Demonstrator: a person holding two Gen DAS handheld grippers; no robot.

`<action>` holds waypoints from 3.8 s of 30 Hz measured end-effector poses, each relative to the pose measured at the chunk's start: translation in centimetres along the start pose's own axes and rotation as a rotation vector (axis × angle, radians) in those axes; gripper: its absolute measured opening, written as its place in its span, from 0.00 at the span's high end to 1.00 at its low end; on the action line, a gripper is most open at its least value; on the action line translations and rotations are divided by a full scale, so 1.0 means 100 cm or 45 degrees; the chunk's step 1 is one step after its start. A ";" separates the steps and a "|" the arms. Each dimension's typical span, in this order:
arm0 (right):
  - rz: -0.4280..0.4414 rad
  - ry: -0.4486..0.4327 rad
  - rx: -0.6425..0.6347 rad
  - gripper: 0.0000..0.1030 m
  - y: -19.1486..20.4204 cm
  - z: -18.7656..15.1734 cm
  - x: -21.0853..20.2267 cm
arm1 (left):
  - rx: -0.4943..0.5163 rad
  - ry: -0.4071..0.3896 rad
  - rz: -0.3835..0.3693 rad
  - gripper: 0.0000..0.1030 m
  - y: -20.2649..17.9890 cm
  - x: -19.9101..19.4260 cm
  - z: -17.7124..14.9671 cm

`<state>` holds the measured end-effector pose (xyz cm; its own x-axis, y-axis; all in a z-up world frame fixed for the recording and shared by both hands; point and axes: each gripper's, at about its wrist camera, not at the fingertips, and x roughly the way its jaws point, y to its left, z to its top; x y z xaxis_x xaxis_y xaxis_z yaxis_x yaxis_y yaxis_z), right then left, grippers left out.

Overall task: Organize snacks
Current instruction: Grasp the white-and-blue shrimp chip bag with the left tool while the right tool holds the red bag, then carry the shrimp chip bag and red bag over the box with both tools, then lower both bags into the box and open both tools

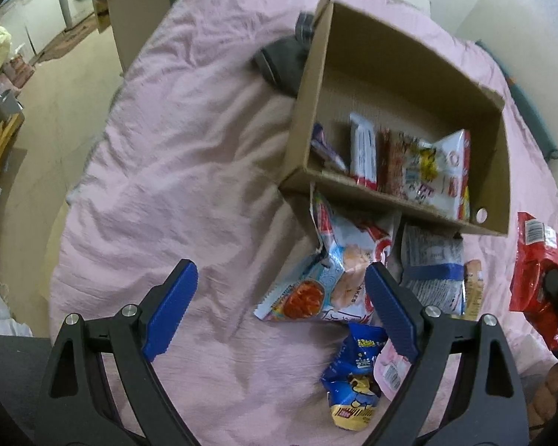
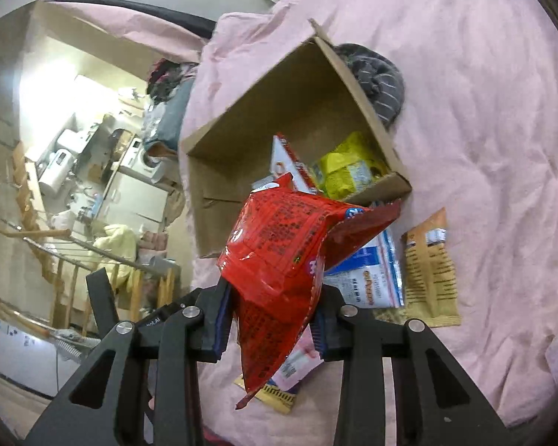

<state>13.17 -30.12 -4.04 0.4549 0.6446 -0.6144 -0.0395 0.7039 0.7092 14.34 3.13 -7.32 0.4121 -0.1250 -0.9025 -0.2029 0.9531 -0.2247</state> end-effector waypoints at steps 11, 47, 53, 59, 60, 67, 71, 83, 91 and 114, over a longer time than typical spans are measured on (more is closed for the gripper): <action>-0.031 0.033 -0.008 0.65 -0.010 -0.002 -0.002 | 0.151 0.191 0.000 0.13 -0.047 0.066 -0.003; -0.108 0.045 -0.073 0.65 -0.003 -0.005 0.006 | 0.232 0.020 -0.038 0.61 -0.047 -0.003 -0.023; -0.092 0.026 -0.093 0.65 0.001 -0.008 -0.002 | 0.312 -0.076 -0.031 0.61 -0.055 -0.033 -0.025; -0.045 -0.030 -0.115 0.65 0.009 -0.009 -0.013 | 0.387 -0.176 -0.050 0.61 -0.068 -0.068 -0.009; -0.035 -0.043 -0.121 0.65 0.010 -0.008 -0.015 | 0.384 -0.182 -0.055 0.61 -0.069 -0.071 -0.005; 0.000 -0.107 -0.142 0.65 0.017 0.005 -0.021 | 0.362 -0.198 -0.088 0.61 -0.075 -0.073 0.029; 0.010 -0.154 -0.169 0.65 0.022 0.021 -0.022 | 0.369 -0.205 -0.094 0.61 -0.080 -0.067 0.047; -0.061 -0.206 -0.151 0.65 0.013 0.071 -0.003 | 0.392 -0.183 -0.053 0.61 -0.090 -0.030 0.082; -0.091 -0.169 -0.207 0.65 0.022 0.102 0.032 | 0.368 -0.115 -0.064 0.61 -0.091 0.006 0.094; -0.294 -0.041 -0.296 0.62 0.015 0.128 0.104 | 0.365 -0.112 -0.015 0.58 -0.092 0.041 0.098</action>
<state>29.26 -26.19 -5.00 0.5034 0.4526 -0.7361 -0.1324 0.8822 0.4519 26.62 -3.44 -5.38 0.4908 -0.1243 -0.8623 0.0567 0.9922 -0.1108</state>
